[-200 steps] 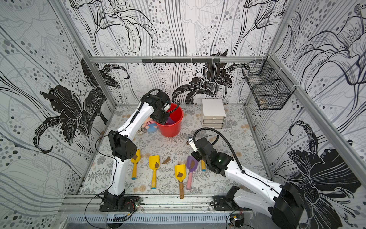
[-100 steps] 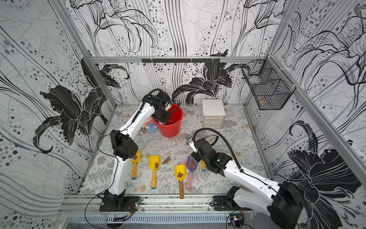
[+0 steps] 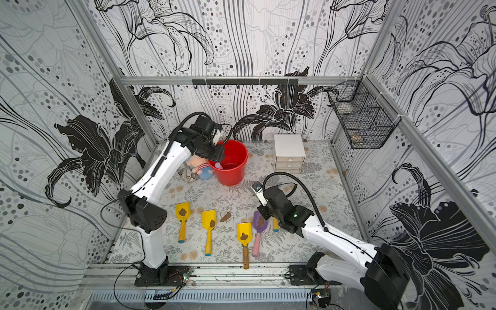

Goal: Brush the soil off the hand trowel and place it into the bucket
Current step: Place the hand trowel in the bucket, then pick up the hand trowel from the center of the board.

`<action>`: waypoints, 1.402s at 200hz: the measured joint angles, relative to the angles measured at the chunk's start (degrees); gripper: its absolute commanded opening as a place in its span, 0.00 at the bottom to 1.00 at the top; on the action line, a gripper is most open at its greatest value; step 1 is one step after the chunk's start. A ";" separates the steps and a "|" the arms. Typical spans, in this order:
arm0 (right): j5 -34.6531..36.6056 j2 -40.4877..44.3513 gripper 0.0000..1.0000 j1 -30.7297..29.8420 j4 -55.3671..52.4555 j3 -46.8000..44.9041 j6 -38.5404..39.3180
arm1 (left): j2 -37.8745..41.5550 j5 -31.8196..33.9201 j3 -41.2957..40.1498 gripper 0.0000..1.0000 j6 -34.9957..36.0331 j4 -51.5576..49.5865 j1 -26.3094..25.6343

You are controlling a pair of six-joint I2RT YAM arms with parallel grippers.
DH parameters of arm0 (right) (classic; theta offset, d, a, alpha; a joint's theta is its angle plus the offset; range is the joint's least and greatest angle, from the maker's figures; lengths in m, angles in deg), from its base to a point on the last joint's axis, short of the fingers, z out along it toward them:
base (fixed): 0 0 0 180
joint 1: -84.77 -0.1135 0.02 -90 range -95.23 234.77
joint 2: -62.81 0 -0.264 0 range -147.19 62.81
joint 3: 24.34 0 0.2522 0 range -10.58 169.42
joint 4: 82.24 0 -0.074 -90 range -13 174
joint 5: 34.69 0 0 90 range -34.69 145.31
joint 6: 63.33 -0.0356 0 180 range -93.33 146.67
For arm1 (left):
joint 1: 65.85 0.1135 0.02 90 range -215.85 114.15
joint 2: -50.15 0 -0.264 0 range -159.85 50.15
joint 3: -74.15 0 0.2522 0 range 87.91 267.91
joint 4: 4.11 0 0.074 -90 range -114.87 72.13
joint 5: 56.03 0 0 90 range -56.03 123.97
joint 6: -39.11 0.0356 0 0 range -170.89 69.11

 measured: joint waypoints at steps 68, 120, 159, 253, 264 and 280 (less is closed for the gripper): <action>-5.22 1.38 0.00 0.09 1.95 -0.26 -3.89 | 41.90 -1.09 -54.84 0.57 -15.43 17.31 -1.09; -6.43 -0.39 0.00 0.09 4.72 -1.29 -6.93 | 51.60 3.98 -77.48 0.61 -30.58 17.42 -13.20; -6.43 -0.42 0.00 0.13 4.94 -1.97 -8.13 | 48.37 7.04 -83.32 0.63 -42.01 19.89 -26.43; -5.97 0.79 0.00 0.15 5.01 -3.19 -8.17 | 33.09 7.89 -85.96 0.57 -54.18 29.62 -37.97; -5.97 0.79 0.00 0.15 5.01 -3.23 -8.17 | 32.89 8.02 -86.01 0.54 -55.19 30.08 -38.71; -5.97 0.79 0.00 0.15 5.03 -3.30 -8.17 | 32.26 8.76 -85.81 0.49 -55.95 30.25 -39.39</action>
